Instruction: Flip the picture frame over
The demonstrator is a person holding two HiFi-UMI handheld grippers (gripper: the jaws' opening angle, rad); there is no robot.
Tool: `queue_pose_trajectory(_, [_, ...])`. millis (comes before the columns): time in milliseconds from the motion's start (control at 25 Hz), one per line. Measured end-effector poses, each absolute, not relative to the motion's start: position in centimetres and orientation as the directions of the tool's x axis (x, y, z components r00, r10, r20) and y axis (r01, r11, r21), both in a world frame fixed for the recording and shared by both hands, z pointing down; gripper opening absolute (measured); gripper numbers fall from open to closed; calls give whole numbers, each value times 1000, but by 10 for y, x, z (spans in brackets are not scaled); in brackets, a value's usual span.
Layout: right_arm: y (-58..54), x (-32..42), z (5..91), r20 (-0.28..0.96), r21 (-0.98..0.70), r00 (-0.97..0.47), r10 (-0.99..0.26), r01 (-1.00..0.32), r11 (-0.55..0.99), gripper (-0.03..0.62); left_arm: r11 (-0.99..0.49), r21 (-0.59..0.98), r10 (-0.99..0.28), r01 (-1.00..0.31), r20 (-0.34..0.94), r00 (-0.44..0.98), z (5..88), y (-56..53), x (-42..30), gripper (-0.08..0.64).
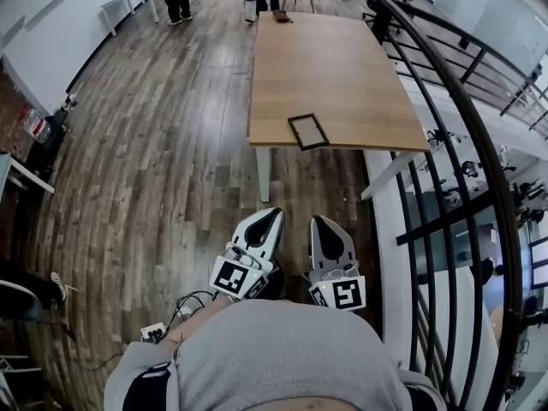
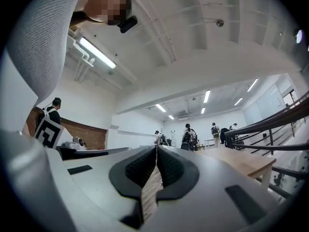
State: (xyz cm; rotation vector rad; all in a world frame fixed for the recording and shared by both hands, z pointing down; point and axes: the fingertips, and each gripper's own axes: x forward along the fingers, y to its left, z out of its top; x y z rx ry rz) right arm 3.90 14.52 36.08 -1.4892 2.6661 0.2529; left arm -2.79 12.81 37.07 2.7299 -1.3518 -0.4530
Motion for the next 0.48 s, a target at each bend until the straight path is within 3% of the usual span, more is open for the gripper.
queue_pose_trajectory(40, [139, 35, 359, -135, 246, -569, -811, -812, 528, 15, -613, 185, -787, -768, -232, 572, 372, 120, -29, 6])
queue_pose_trajectory(120, [126, 23, 353, -58, 659, -685, -726, -572, 488, 15, -617, 185, -784, -765, -235, 575, 374, 100, -27, 6])
queue_pose_trajectory(160, [117, 19, 349, -31, 757, -710, -703, -477, 448, 15, -620, 184, -781, -763, -238, 577, 374, 89, -27, 6])
queue_pose_trajectory(480, [21, -3, 320, -99, 807, -716, -691, -464, 365, 15, -646, 185, -759, -741, -258, 598, 361, -10, -37, 6])
